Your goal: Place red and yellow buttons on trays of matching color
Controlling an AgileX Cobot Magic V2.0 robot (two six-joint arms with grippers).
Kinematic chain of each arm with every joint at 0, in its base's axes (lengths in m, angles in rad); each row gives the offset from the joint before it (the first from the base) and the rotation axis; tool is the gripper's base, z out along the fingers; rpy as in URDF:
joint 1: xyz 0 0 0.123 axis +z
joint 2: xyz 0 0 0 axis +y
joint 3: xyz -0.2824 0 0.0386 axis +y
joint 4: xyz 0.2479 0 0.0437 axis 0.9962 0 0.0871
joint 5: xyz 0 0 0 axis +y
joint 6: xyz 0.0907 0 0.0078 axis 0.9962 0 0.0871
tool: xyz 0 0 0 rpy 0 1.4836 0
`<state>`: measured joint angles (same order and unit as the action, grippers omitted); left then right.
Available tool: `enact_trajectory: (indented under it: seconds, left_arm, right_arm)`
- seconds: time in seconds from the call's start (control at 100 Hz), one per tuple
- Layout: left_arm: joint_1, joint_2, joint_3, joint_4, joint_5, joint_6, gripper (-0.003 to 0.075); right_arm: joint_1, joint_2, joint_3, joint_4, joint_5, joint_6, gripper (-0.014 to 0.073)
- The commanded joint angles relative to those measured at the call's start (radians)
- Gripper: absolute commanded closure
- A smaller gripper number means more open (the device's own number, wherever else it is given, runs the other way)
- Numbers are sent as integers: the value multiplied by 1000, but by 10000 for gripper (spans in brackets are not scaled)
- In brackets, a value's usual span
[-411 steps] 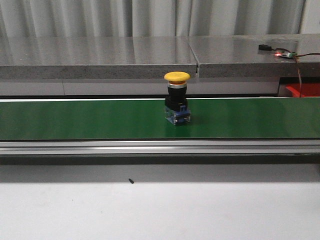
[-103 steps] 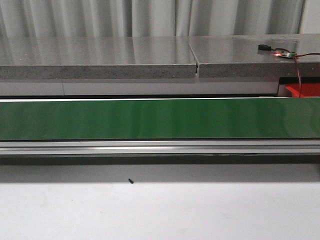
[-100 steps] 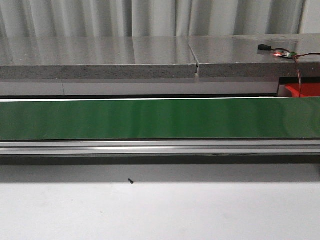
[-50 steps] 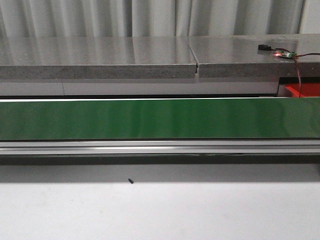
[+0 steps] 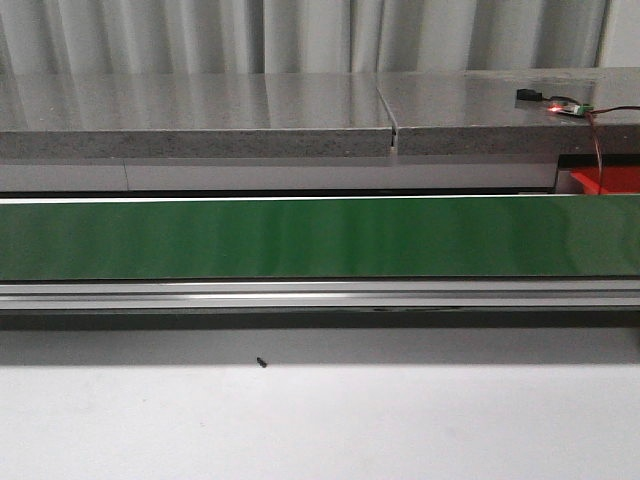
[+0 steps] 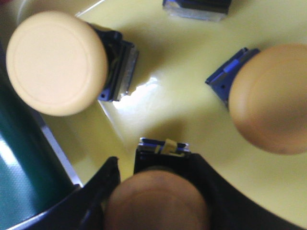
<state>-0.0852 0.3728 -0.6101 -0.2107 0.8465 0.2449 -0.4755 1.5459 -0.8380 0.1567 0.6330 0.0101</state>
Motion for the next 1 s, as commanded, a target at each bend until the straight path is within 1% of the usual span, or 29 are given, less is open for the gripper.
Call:
enact_trajectory:
  seconds: [0.0, 0.05, 0.12, 0.32, 0.51, 0.56, 0.63, 0.77, 0.83, 0.94, 0.99]
  left_arm:
    - [-8, 7, -24, -21, -65, 0, 739]
    - [-8, 7, -24, -21, -65, 0, 739]
    - [-8, 7, -24, -21, -65, 0, 739]
    - [-8, 7, -24, -21, -65, 0, 739]
    - [-8, 7, -24, -21, -65, 0, 739]
    - [-8, 7, -24, -21, -65, 0, 739]
    - [-8, 7, -24, -21, -65, 0, 739]
    - [-8, 7, -24, -21, -65, 0, 739]
    - [-8, 7, -24, -21, -65, 0, 739]
    - [-8, 7, -24, -21, -65, 0, 739]
    - [-8, 7, -24, -21, -65, 0, 739]
  right_arm:
    - [-5, -28, -22, 6, -25, 1, 244]
    - [-5, -28, -22, 6, -25, 1, 157]
    - [-5, -28, -22, 6, -25, 1, 95]
    - [-5, -49, -21, 6, -25, 1, 92]
    - [-2, -129, -16, 5, -29, 1, 99]
    - [1, -156, -16, 5, -31, 1, 127]
    - [15, -201, -16, 2, -30, 1, 200]
    - [64, -302, -16, -31, -40, 1, 396]
    - [99, -351, -16, -37, -47, 1, 499]
    - [149, -414, -16, -54, -48, 1, 636]
    - [173, -441, -16, -56, -49, 1, 685]
